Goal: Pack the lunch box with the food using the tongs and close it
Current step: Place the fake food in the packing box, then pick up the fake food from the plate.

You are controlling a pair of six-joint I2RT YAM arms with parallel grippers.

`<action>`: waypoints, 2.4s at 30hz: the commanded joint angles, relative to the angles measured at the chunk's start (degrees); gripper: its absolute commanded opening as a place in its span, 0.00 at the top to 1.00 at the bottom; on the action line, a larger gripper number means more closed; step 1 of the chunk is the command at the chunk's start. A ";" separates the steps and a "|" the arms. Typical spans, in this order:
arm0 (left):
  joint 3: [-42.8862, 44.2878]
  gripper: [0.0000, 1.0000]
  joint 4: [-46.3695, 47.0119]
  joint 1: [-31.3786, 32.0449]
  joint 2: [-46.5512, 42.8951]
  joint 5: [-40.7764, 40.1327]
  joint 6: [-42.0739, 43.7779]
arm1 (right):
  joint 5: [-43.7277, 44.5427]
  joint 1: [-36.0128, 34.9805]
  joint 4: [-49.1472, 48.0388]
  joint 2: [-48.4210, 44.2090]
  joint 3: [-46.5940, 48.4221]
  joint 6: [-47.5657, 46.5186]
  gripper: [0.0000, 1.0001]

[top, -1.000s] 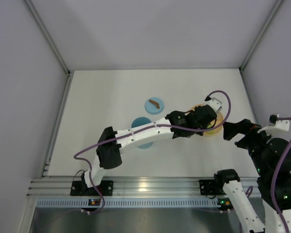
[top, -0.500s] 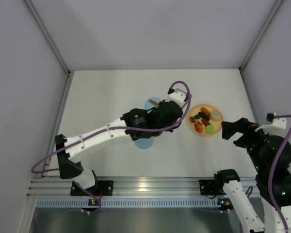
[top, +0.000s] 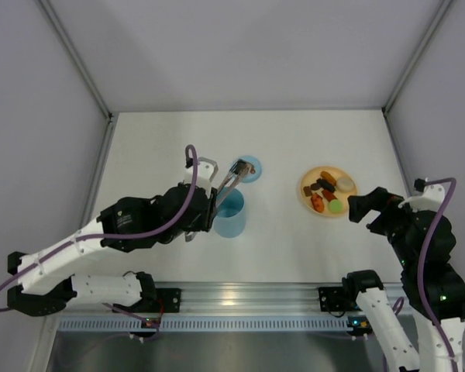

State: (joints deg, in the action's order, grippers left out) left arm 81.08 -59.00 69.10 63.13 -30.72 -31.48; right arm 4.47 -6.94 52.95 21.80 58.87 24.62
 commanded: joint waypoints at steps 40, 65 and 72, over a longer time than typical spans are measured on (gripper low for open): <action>-8.92 0.50 -7.00 0.16 -11.19 5.58 -6.92 | -0.87 0.70 -4.26 0.87 -2.01 -0.01 0.00; 20.50 0.50 12.24 0.07 26.67 9.18 8.28 | 2.91 0.70 1.80 0.52 4.32 -1.94 0.01; 32.63 0.51 13.74 -2.74 43.27 13.22 9.60 | 7.74 0.70 4.79 -0.71 5.20 -3.35 0.00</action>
State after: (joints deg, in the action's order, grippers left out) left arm 107.87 -49.12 68.29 103.11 -19.97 -23.20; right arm 8.62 -6.94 54.83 22.09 61.34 22.74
